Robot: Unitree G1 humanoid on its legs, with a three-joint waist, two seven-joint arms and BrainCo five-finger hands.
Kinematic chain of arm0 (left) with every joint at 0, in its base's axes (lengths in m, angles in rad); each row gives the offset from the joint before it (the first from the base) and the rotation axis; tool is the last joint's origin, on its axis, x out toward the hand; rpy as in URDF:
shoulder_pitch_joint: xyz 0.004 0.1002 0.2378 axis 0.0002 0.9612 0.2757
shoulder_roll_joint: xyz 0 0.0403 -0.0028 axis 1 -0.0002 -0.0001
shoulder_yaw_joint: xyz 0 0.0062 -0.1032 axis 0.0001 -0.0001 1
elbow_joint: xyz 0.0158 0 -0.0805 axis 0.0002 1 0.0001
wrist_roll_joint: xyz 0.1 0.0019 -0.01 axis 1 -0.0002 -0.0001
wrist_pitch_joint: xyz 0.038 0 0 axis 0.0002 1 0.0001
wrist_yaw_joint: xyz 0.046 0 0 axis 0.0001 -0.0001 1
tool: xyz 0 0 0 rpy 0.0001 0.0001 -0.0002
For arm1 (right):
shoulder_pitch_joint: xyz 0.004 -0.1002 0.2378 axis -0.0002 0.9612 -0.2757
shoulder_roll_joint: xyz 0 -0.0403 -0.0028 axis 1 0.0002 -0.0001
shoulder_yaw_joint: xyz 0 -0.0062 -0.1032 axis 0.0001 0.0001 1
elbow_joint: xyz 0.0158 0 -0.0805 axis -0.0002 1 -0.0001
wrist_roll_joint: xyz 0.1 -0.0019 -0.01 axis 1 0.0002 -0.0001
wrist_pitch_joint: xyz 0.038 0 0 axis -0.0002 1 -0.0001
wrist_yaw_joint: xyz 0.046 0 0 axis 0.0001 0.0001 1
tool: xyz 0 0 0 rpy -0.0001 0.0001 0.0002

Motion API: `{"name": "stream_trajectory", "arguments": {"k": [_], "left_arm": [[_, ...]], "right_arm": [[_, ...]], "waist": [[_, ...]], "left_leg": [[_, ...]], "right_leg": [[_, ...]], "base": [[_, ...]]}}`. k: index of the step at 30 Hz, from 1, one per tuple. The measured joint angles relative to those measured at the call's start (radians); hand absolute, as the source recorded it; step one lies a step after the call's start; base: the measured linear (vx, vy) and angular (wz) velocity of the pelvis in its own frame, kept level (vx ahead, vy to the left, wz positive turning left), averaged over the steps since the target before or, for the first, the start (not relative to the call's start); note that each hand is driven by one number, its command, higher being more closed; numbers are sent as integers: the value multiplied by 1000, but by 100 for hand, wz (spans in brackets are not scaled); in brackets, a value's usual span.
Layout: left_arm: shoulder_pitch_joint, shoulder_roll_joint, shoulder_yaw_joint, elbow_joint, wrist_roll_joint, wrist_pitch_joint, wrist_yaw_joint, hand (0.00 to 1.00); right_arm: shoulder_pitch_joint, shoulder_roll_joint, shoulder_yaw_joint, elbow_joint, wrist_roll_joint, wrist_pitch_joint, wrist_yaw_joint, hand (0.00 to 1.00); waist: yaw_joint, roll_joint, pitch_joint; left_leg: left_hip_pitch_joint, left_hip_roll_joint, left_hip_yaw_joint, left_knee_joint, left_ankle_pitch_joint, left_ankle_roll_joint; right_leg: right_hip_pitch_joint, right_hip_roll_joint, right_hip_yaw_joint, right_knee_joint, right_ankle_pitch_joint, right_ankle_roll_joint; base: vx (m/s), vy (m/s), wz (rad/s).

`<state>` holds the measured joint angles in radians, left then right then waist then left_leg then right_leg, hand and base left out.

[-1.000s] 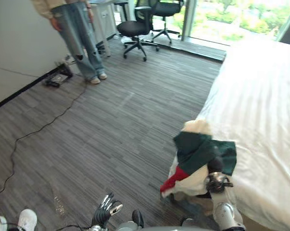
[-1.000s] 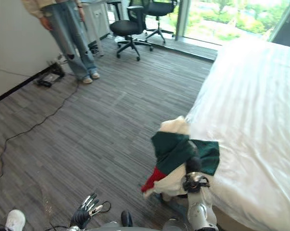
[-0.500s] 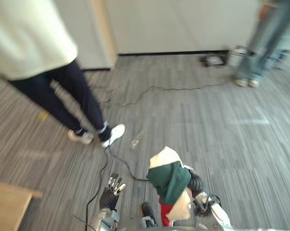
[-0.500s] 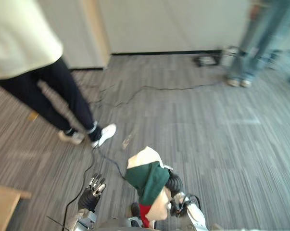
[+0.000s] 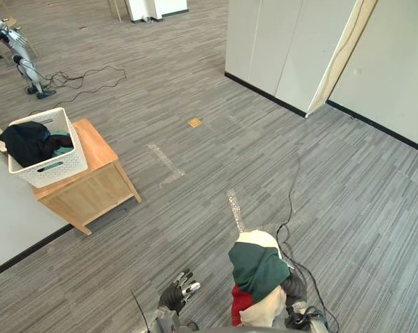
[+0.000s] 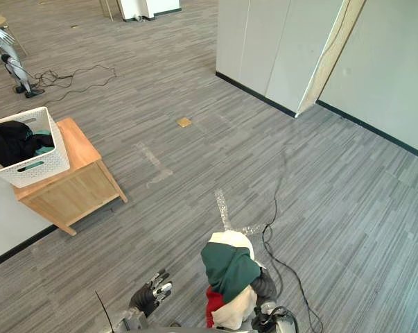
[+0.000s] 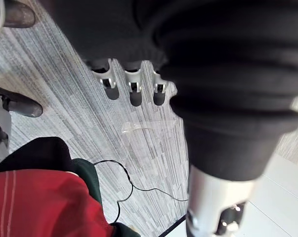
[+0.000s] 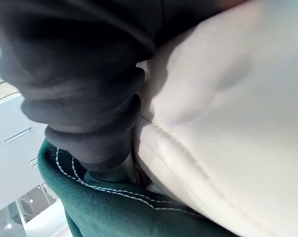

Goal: Tidy the bed and pick cloth on bed and put in laundry

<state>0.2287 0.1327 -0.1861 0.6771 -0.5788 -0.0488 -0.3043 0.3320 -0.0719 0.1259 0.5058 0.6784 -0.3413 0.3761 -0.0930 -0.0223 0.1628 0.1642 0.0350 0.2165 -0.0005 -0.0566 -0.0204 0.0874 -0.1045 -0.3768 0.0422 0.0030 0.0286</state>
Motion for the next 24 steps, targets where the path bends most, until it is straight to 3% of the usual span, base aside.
{"name": "stream_trajectory", "arguments": {"k": [4, 8, 11, 12, 13, 14, 15, 16, 17, 18, 20, 22, 24], "left_arm": [[3, 0, 1, 0, 0, 0, 1, 0], [30, -4, 30, -2, 1, -5, 34, 0], [66, -3, 49, -2, 6, -7, 79, 0], [86, -16, 73, -8, 10, -18, 97, 0], [119, -35, 96, -11, 11, -43, 116, 0], [139, -39, 108, -23, 11, -50, 121, 0], [172, -40, 123, -48, 9, -64, 133, 0], [174, -39, 156, -61, 1, -81, 137, 0], [176, -45, 163, -71, -2, -85, 135, 0], [183, -63, 173, -87, -11, -91, 127, 0], [185, -77, 179, -107, -32, -93, 92, 0], [193, -79, 178, -123, -39, -93, 76, 0], [193, -86, 170, -137, -39, -87, 67, 0]], "right_arm": [[6, 0, -1, 0, -2, 0, -1, 100], [17, 2, -15, 21, -79, 18, -35, 100], [48, 4, -32, 19, -147, 45, -72, 100], [61, -5, -41, 10, -171, 55, -78, 100], [85, -32, -46, -37, -199, 74, -78, 100], [95, -45, -46, -73, -210, 80, -77, 100], [118, -53, -54, -129, -229, 82, -74, 100], [123, -58, -67, -155, -239, 85, -72, 100], [128, -65, -81, -157, -240, 89, -71, 100], [115, -91, -89, -155, -247, 98, -70, 100], [76, -109, -104, -138, -269, 99, -60, 100], [70, -110, -118, -127, -280, 103, -39, 100], [79, -103, -123, -127, -284, 102, -9, 100]], "waist": [[0, 0, 0], [3, 2, 1], [30, 18, 13], [29, 42, 19], [37, 74, 18], [41, 80, 17], [51, 74, 24], [41, 62, 42], [41, 73, 53], [61, 91, 56], [54, 118, 80], [53, 119, 81], [48, 114, 82]], "left_leg": [[1, 0, 0, 0, 0, 0], [18, 4, 5, 0, -2, -1], [0, 33, 41, 93, -71, -20], [-23, 63, 55, 173, -134, -40], [-35, 99, 98, 237, -181, -60], [-35, 113, 121, 267, -204, -86], [-64, 128, 138, 397, -223, -90], [-204, 174, 105, 721, -214, -70], [-266, 184, 73, 843, -179, -57], [-348, 182, 27, 965, -189, -57], [-411, 146, 13, 958, -192, -56], [-419, 114, 50, 809, -190, -58], [-401, 77, 132, 535, -177, -65]], "right_leg": [[2, 1, 1, -2, 0, 0], [22, 7, 12, -11, 1, 1], [29, 26, 39, -4, -11, -5], [23, 46, 52, 22, -40, -10], [-27, 53, 48, 186, -104, -19], [-51, 54, 46, 278, -149, -28], [-66, 46, 50, 389, -238, -42], [-67, 30, 33, 436, -347, -82], [-70, 36, 46, 436, -357, -87], [-64, 37, 73, 444, -368, -96], [-23, 31, 89, 396, -366, -97], [26, 25, 89, 347, -357, -82], [115, 32, 51, 266, -349, -59]], "base": [[0, 0, 1], [-5, -4, -4], [-45, -34, -33], [-33, -85, -60], [-16, -81, -72], [82, -75, -89], [82, -118, -55], [46, -152, -28], [-1, -131, -25], [51, -52, -42], [206, -31, -37], [272, -26, -4], [376, -15, 28]]}}
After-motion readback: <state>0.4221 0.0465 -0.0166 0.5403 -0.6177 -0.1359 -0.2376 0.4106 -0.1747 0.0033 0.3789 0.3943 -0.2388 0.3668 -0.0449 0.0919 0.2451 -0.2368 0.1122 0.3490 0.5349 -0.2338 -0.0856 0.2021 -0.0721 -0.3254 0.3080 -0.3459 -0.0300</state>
